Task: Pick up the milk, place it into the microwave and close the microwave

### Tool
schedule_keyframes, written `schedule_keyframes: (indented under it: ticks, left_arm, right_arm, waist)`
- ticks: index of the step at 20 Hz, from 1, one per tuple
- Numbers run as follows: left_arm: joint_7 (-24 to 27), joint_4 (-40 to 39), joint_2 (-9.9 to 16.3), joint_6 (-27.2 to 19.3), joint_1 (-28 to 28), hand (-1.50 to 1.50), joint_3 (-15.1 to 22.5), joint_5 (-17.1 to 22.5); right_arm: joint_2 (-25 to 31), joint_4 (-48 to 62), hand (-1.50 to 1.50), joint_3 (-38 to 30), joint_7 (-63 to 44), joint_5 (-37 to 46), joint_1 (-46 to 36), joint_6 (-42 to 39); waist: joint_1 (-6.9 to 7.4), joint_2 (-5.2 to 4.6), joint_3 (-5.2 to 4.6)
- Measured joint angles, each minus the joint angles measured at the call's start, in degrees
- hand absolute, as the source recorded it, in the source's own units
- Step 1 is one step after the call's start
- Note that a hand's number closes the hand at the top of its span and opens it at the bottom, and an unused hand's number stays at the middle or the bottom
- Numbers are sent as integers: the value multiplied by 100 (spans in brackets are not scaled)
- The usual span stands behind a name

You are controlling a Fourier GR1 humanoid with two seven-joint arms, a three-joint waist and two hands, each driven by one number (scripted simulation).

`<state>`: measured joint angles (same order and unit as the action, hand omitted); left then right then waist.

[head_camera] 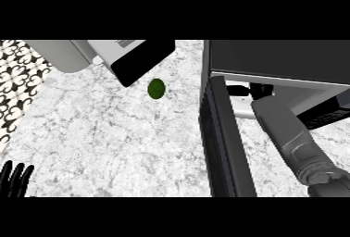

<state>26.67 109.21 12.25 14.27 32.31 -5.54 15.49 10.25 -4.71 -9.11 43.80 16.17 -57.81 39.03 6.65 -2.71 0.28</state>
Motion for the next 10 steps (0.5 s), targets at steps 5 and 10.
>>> schedule_keyframes:
  ticks: [5, 10]
  left_arm:
    - [59, 65, -82, -19, 116, -150, 43, -87]
    - [198, 148, -200, -7, 328, -150, 123, -206]
  right_arm:
    - [-13, -49, -150, -85, 135, -69, 150, -120]
    - [89, -100, -150, -188, 354, -168, 285, -565]
  waist:
    - [-72, 39, -1]
    - [-147, 78, -3]
